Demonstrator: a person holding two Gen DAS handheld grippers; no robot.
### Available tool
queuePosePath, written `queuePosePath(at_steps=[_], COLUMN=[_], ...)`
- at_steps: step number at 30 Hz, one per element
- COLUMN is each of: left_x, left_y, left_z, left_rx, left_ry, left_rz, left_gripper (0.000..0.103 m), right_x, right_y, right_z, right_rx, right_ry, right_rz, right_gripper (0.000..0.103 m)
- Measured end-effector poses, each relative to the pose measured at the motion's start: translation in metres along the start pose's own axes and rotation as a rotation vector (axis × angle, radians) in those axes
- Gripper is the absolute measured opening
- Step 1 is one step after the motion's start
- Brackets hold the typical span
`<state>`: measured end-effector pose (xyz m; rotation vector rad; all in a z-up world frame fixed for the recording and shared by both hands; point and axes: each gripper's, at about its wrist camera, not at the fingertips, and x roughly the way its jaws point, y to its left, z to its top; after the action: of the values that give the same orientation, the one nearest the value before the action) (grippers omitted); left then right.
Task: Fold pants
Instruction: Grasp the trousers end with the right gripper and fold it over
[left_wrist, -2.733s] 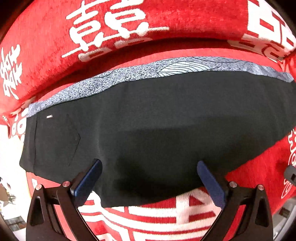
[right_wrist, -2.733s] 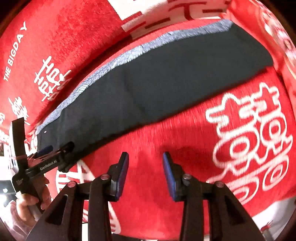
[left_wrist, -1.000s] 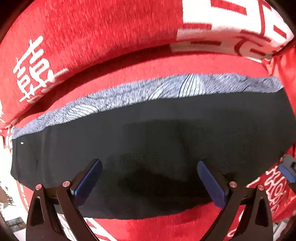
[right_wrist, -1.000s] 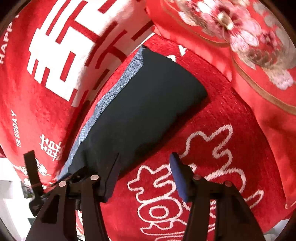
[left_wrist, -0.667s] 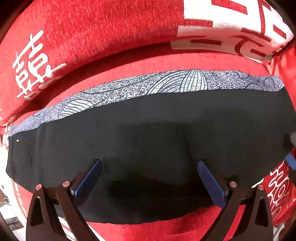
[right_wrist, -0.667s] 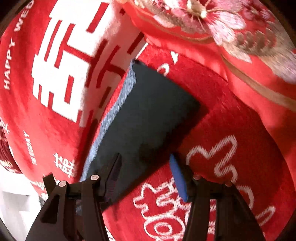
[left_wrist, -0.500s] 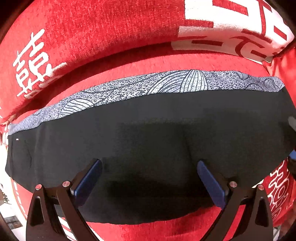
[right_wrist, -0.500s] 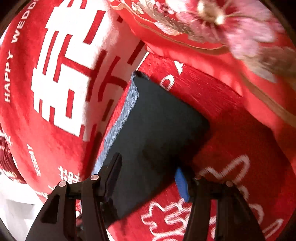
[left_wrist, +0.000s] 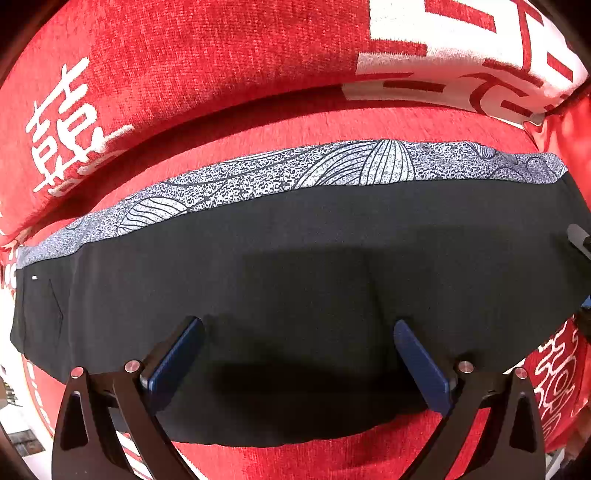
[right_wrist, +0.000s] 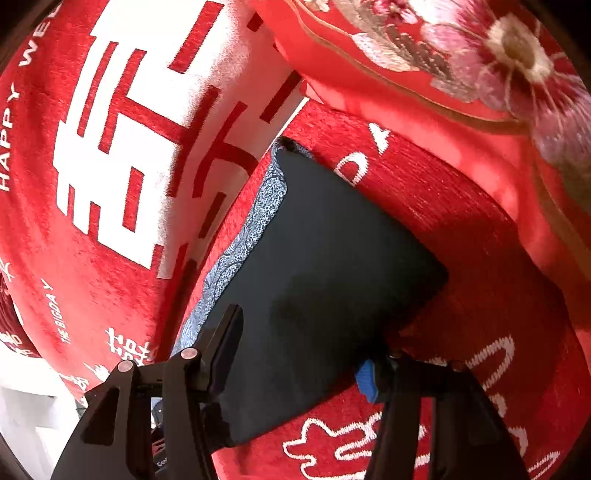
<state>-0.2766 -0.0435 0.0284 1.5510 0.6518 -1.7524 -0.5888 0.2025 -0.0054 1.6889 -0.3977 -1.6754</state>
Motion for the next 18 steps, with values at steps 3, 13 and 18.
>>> queuePosePath(at_steps=[3, 13, 18], left_x=[-0.009, -0.019, -0.004], left_y=[-0.004, -0.024, -0.039], left_z=[-0.001, 0.026, 0.017], left_rx=[0.024, 0.061, 0.027], left_ry=[-0.010, -0.091, -0.109], left_rz=[0.004, -0.168, -0.179], left_gripper=[0.100, 0.068, 0.070], right_x=[0.003, -0.019, -0.022], right_y=[0.000, 0.031, 0.052], right_z=[0.004, 0.005, 0.001], right_rx=[-0.003, -0.088, -0.131], right_ry=[0.020, 0.011, -0.005], right_rz=[0.007, 0.063, 0.064], right_gripper=[0.057, 0.013, 0.013])
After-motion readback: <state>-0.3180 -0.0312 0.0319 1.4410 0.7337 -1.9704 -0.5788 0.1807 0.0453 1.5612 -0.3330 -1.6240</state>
